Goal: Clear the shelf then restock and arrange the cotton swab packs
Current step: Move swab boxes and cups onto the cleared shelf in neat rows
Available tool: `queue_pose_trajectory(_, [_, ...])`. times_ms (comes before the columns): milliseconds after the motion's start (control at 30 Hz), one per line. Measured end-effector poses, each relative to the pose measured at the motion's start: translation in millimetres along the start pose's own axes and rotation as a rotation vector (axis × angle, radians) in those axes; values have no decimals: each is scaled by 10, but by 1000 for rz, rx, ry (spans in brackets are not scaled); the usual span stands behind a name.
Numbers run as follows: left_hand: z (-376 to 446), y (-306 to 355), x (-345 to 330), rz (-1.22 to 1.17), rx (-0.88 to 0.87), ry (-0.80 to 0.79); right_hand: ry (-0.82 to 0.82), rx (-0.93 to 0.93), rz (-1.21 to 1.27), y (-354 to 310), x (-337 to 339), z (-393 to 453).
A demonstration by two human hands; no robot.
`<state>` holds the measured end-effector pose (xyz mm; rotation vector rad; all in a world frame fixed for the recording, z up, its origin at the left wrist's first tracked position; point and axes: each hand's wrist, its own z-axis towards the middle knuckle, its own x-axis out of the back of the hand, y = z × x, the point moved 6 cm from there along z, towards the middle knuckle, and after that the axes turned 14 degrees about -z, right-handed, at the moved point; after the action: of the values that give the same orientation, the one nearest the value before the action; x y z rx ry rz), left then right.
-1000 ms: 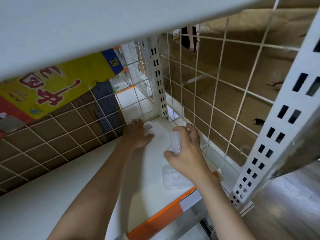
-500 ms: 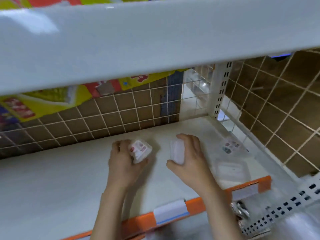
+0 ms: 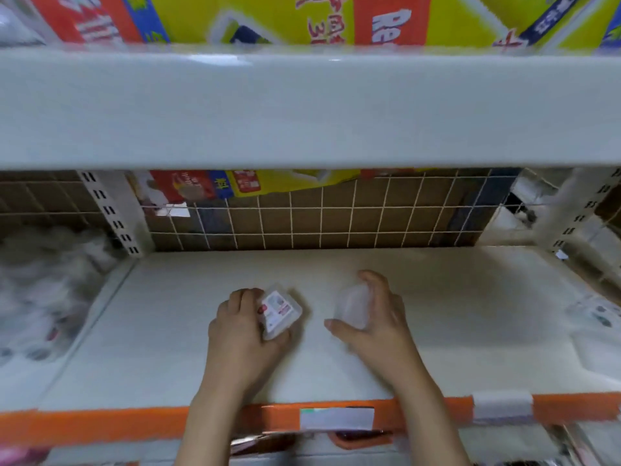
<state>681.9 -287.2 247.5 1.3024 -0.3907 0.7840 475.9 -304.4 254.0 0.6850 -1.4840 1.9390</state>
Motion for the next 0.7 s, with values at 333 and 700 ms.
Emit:
queue_pose_trajectory(333, [-24,-287,284,-32,76,48,18,58,-20,-104,-175,77])
queue_pose_trajectory(700, [134,-150,340,-34,-4,56,29,46,-119,-119,-206,244])
